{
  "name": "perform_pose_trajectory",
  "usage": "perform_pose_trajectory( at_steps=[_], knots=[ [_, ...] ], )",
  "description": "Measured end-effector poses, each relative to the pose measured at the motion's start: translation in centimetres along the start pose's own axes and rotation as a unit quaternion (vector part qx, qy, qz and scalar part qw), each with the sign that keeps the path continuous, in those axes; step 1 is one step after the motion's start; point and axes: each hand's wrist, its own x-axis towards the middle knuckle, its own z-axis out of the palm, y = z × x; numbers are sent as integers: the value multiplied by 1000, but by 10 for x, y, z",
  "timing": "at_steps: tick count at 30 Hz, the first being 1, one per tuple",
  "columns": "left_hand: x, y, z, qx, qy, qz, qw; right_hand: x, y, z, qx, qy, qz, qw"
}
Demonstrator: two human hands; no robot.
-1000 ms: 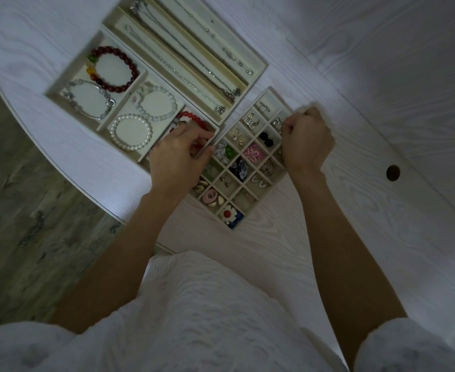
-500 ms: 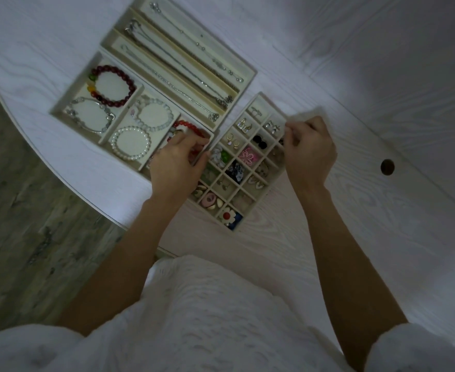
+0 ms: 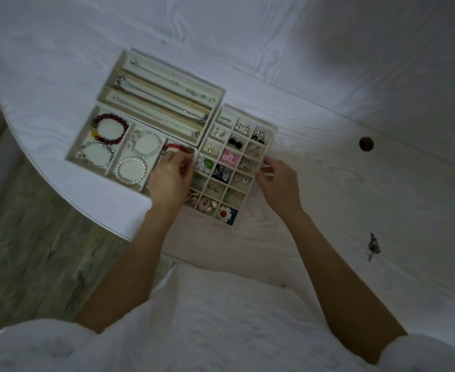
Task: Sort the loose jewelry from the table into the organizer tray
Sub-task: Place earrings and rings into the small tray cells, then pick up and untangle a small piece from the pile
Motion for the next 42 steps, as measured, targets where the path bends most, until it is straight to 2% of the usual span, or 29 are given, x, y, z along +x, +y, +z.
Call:
perform_pose_trajectory(
  at_steps=[4,7,9,11,14,16,18,19,23,26,28,30,32,34,36,38,39,42],
  knots=[
    [0,4,-2,24,1,-5,1000,-3,1,-4,-24,-17,3,1000],
    [-5,22,-4,38,12,40,998,-23,15,-24,-59,-11,-25,998],
    [-12,43,1,29,-13,101,994,-47,35,-43,-95,11,-45,994],
    [-22,63,11,18,-80,141,987,-74,63,-62,-122,49,-28,991],
    [-45,90,27,73,-182,110,974,-120,122,-92,-173,142,80,971],
    [-54,93,29,120,-181,64,974,-139,152,-105,-205,174,181,946],
    [-63,92,32,122,-166,53,977,-149,171,-112,-149,173,283,932],
    [-65,88,33,110,-165,59,978,-149,174,-109,-116,168,299,932],
    [-64,84,35,96,-145,92,980,-138,164,-87,-52,175,190,965],
    [-69,94,37,132,-93,90,983,-127,146,-69,-29,113,88,989],
    [-79,106,41,95,-87,105,986,-123,132,-66,-4,65,40,997],
    [-91,126,43,-25,-161,125,979,-122,114,-77,63,49,20,997],
    [-102,150,43,-122,-263,135,947,-122,93,-99,115,45,-13,992],
    [-108,172,39,-186,-346,101,914,-122,72,-123,133,23,-61,989],
    [-112,188,29,-261,-375,59,888,-119,55,-144,159,9,-96,983],
    [-112,197,17,-338,-358,11,871,-112,46,-155,160,12,-107,981],
    [-111,197,9,-359,-331,-7,873,-107,42,-157,155,12,-111,982],
    [-104,180,-13,-348,-253,-16,902,-93,34,-158,145,-2,-107,984]
  ],
)
